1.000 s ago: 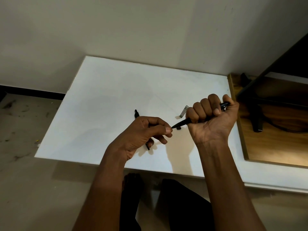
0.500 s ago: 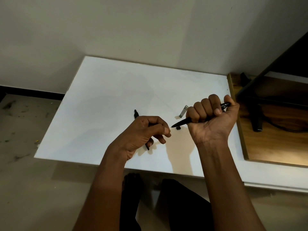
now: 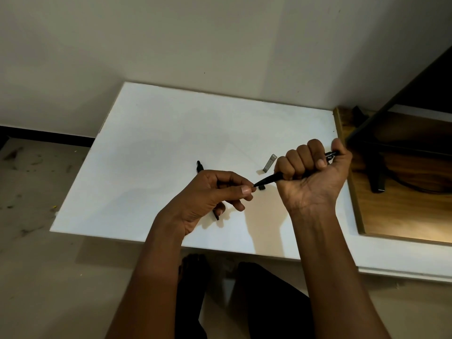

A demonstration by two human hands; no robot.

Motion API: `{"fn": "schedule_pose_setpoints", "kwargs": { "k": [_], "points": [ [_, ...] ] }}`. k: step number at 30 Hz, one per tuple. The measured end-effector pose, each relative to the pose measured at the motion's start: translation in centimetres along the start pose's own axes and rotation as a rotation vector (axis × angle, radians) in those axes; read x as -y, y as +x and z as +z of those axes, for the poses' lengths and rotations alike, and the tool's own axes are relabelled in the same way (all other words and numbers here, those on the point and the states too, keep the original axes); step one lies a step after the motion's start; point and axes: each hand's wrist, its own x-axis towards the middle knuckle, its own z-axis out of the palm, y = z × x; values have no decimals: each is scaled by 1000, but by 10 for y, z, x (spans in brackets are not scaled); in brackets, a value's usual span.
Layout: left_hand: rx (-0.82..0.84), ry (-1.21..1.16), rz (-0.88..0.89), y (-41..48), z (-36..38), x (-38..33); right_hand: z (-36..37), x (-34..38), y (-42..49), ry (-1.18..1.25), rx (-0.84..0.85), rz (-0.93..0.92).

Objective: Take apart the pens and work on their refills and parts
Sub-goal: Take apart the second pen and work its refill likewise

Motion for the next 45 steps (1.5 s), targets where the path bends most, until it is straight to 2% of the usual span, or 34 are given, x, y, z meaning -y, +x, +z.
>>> {"fn": "schedule_pose_setpoints", "kwargs": {
  "k": [45],
  "points": [
    [9,2,26,0,-1,3,1,0,1,-9,-20,8]
  ]
}}
